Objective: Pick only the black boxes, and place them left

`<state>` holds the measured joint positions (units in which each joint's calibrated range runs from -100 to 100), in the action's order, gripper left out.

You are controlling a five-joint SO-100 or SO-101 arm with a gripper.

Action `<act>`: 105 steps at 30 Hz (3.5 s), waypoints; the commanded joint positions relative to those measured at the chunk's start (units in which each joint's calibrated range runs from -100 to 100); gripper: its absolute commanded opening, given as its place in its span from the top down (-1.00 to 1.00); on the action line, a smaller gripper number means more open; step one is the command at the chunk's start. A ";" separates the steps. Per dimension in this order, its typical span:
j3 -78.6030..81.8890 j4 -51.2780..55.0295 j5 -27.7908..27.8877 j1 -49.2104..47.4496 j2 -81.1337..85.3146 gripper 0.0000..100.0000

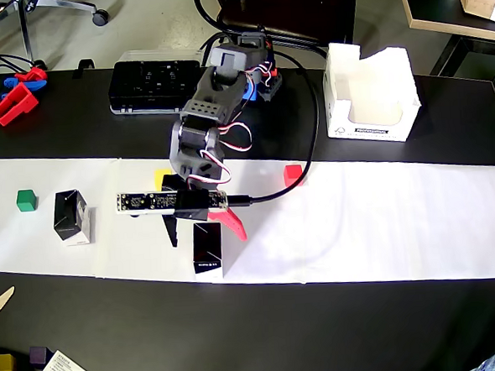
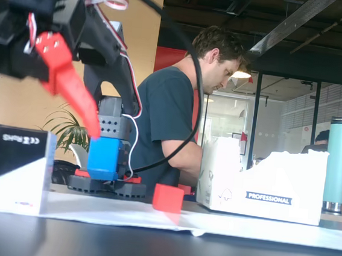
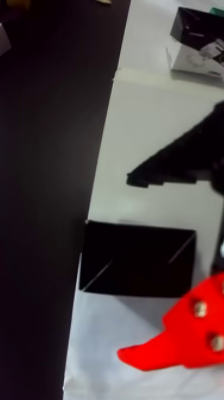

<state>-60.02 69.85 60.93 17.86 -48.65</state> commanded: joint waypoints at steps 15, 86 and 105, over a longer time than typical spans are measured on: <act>-2.84 -3.95 -7.30 -8.03 -3.94 0.81; 53.72 20.77 -42.56 -99.15 52.00 0.25; 53.63 23.79 -23.72 -75.07 70.57 -0.06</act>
<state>-1.41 93.24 33.19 -66.04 16.24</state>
